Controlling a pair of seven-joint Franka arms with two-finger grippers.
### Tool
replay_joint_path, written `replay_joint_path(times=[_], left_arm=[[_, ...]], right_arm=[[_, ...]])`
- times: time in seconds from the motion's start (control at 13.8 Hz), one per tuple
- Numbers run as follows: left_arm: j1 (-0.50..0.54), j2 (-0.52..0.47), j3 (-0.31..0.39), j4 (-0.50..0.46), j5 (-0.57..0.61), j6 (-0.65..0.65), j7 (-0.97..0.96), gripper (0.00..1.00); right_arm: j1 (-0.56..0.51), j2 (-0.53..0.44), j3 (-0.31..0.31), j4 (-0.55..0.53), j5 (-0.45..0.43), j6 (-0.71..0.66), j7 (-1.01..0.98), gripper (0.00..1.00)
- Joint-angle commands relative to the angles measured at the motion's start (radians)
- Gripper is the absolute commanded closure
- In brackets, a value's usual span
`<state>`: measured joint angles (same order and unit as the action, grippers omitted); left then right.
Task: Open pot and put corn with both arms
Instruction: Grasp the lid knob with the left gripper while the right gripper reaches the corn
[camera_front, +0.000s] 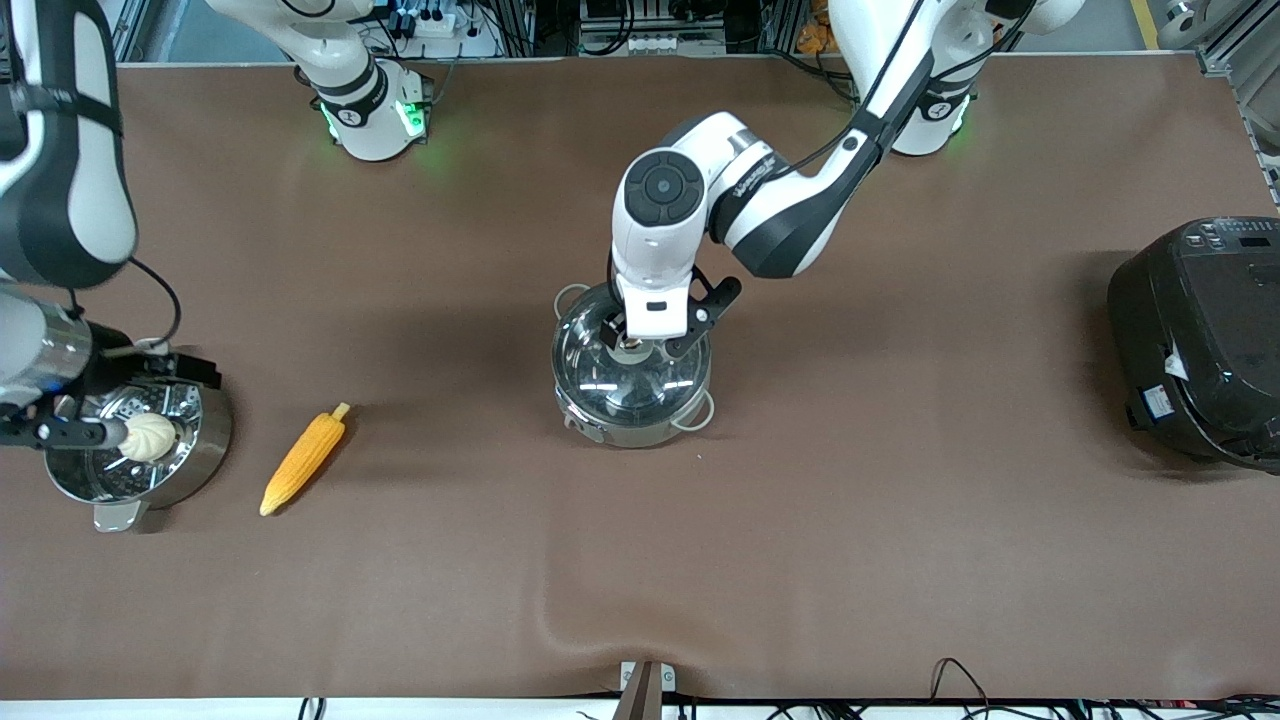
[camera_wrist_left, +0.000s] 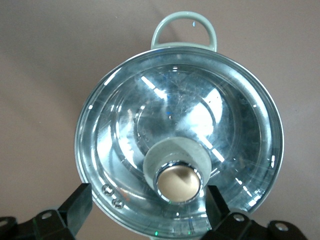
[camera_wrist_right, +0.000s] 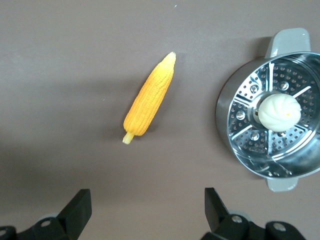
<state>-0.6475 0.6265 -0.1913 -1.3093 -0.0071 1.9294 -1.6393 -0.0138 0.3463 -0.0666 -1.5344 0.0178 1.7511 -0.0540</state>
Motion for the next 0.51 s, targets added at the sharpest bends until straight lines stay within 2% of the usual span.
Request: replay_joint_path(times=[0.0,0.22,0.44], left_arm=[[-0.015,0.033,0.015,0.031,-0.008,0.025,-0.020,0.00],[-0.023,0.048,0.015,0.031,0.002,0.026,-0.020,0.00],[-0.023,0.053,0.015,0.031,0.006,0.060,-0.020,0.00]], right_arm=[[-0.014,0.074,0.002,0.013,-0.006,0.071,-0.007,0.00],[-0.018,0.155,0.002,0.019,0.005,0.151,0.077,0.00],[-0.020,0.226,0.002,0.020,0.020,0.157,0.208,0.00]])
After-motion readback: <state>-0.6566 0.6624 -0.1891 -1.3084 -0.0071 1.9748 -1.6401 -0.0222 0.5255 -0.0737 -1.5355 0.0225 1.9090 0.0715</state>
